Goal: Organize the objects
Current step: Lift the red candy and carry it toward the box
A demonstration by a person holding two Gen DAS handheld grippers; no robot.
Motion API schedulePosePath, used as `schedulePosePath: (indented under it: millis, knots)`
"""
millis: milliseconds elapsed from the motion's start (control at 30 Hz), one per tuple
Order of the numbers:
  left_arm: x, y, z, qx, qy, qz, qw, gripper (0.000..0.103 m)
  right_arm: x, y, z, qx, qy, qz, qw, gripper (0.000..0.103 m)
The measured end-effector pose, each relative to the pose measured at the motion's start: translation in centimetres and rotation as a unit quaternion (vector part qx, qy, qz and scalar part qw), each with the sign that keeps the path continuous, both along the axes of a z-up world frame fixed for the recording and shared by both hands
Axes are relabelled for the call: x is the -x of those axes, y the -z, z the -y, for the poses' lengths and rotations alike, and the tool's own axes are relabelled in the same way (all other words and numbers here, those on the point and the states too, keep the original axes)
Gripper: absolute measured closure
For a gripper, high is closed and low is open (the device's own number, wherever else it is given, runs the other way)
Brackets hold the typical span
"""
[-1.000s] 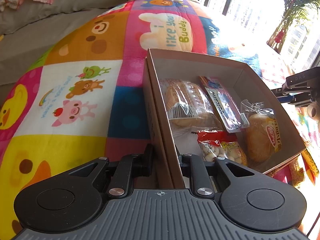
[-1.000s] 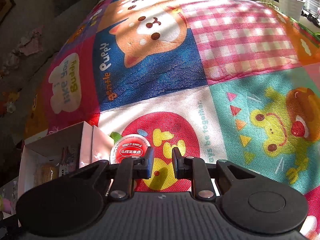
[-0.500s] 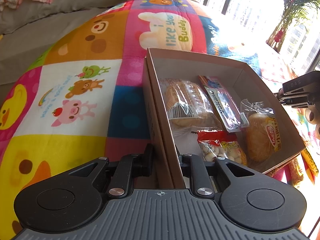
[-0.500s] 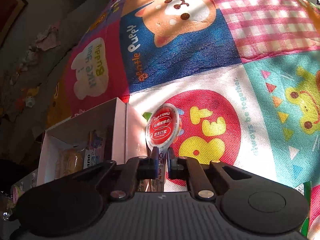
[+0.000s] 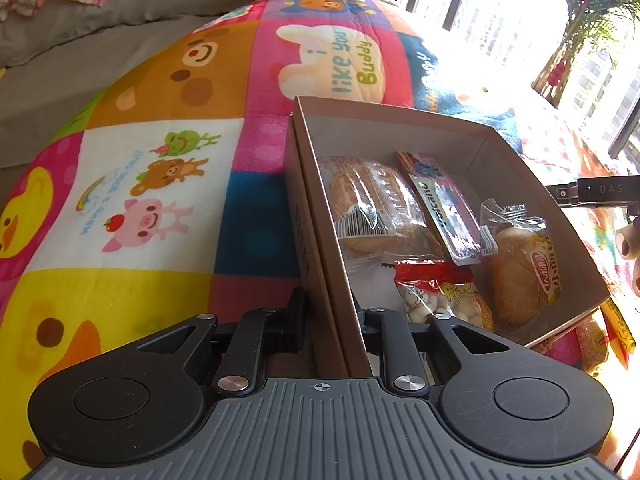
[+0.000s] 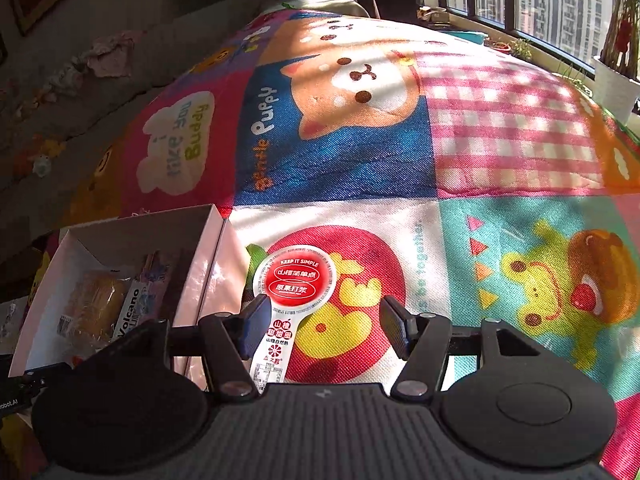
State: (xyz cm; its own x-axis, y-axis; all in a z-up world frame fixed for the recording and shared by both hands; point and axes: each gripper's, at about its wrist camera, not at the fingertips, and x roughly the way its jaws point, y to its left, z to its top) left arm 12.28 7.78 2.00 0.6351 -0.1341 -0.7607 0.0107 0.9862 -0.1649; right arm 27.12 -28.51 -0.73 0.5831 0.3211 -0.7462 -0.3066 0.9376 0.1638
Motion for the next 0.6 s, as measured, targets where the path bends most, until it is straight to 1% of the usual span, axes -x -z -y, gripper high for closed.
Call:
schedulePosePath:
  millis: [133,200,233,267,333,400,433,500,533,567,600]
  knots:
    - [0.0,0.0,0.0,0.000,0.000,-0.001,1.0000,0.082,-1.2,0.8,-1.4,0.018,-0.016,-0.011,1.000,0.040]
    - [0.0,0.0,0.0,-0.001,0.001,-0.001,1.0000,0.082,-2.1,1.4,-1.7,0.020,-0.023,-0.020,0.999,0.039]
    - [0.0,0.0,0.0,-0.001,0.001,-0.002,1.0000,0.082,-2.6,1.6,-1.6,0.002,-0.025,-0.028,0.999,0.037]
    - [0.0,0.0,0.0,-0.001,0.001,-0.002,1.0000,0.082,-3.1,1.8,-1.5,-0.002,-0.024,-0.033,0.999,0.036]
    - [0.0,0.0,0.0,0.000,0.001,-0.002,1.0000,0.082,-3.7,2.1,-1.6,-0.012,-0.026,-0.039,0.999,0.032]
    - [0.0,0.0,0.0,0.000,0.002,-0.003,1.0000,0.082,-4.3,2.3,-1.4,-0.016,-0.021,-0.043,0.999,0.031]
    - [0.0,0.0,0.0,0.000,0.002,-0.003,1.0000,0.082,-4.4,2.5,-1.2,-0.017,-0.019,-0.044,0.999,0.027]
    - [0.0,0.0,0.0,0.001,0.002,-0.003,1.0000,0.082,-4.2,2.6,-0.9,-0.019,-0.018,-0.043,0.999,0.025]
    - [0.0,-0.1,0.0,0.001,0.001,-0.003,1.0000,0.082,-4.1,2.7,-0.7,-0.010,-0.018,-0.039,0.999,0.025]
    - [0.0,0.0,0.0,0.001,0.001,-0.003,1.0000,0.082,-3.8,2.7,-0.6,0.011,-0.016,-0.030,0.999,0.024]
    - [0.0,0.0,0.0,0.001,0.001,-0.003,1.0000,0.082,-3.6,2.7,-0.4,0.019,-0.017,-0.021,0.999,0.022]
